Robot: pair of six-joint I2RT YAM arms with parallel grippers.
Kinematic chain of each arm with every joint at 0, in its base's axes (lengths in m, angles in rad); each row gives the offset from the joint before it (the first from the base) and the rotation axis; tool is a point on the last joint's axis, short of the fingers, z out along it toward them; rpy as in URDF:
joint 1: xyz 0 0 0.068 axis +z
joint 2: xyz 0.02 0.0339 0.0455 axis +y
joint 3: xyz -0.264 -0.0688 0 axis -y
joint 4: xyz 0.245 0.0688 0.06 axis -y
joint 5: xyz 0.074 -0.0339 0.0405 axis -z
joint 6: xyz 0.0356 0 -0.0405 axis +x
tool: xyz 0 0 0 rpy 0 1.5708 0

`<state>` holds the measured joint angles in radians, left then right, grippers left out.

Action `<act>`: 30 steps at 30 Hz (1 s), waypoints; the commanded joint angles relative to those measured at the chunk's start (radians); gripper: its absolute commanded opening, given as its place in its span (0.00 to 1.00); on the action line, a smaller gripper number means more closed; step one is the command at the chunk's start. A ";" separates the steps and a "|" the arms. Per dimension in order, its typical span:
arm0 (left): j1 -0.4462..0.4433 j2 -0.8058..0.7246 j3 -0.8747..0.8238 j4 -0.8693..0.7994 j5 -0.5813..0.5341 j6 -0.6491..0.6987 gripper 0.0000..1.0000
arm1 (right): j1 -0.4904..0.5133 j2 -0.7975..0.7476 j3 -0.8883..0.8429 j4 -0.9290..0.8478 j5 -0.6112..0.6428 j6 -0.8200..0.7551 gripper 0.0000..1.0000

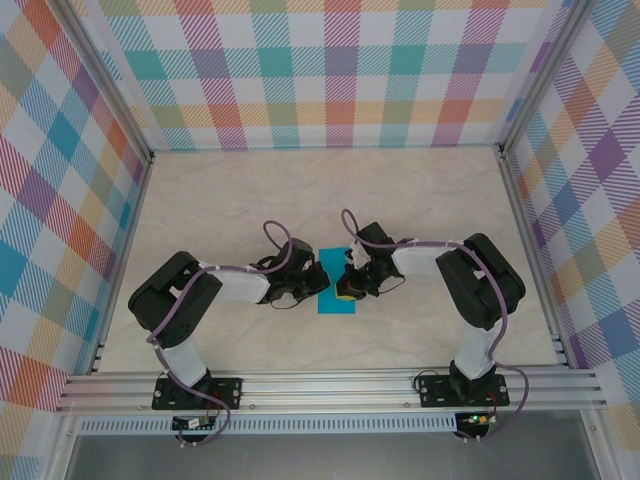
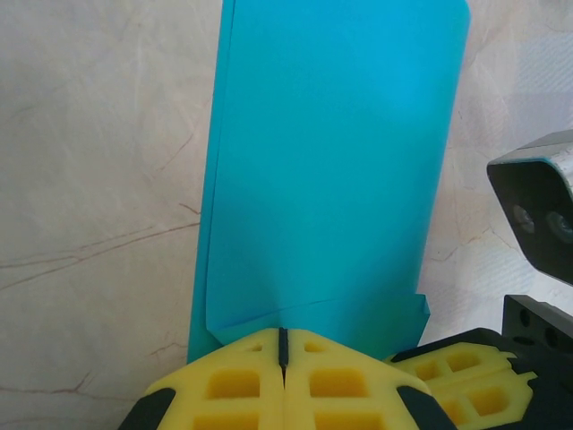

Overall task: Fold a paper plane with a square sheet of paper (pick it up from the middle)
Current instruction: Fold the triangle a second time at the center of the table.

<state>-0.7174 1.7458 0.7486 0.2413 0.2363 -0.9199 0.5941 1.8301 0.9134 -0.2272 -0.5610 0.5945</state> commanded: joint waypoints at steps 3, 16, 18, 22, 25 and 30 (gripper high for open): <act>-0.011 0.028 -0.009 -0.080 -0.052 -0.001 0.00 | 0.007 -0.022 -0.057 -0.046 0.039 -0.021 0.00; -0.010 0.037 -0.005 -0.099 -0.064 -0.007 0.00 | -0.025 -0.172 -0.253 -0.005 0.018 -0.002 0.00; -0.011 0.038 -0.003 -0.099 -0.061 -0.006 0.00 | -0.037 -0.188 -0.280 -0.005 0.016 -0.005 0.00; -0.010 0.035 0.002 -0.102 -0.057 -0.004 0.00 | -0.066 -0.235 -0.313 -0.018 0.012 -0.012 0.00; -0.010 0.030 0.001 -0.089 -0.046 -0.002 0.00 | -0.079 -0.278 -0.299 -0.045 0.028 -0.017 0.00; -0.011 0.014 0.011 -0.073 -0.025 0.001 0.00 | -0.087 -0.308 -0.233 -0.066 0.092 -0.006 0.17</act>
<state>-0.7200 1.7458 0.7509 0.2371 0.2279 -0.9268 0.5129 1.5463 0.6373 -0.2562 -0.5148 0.5888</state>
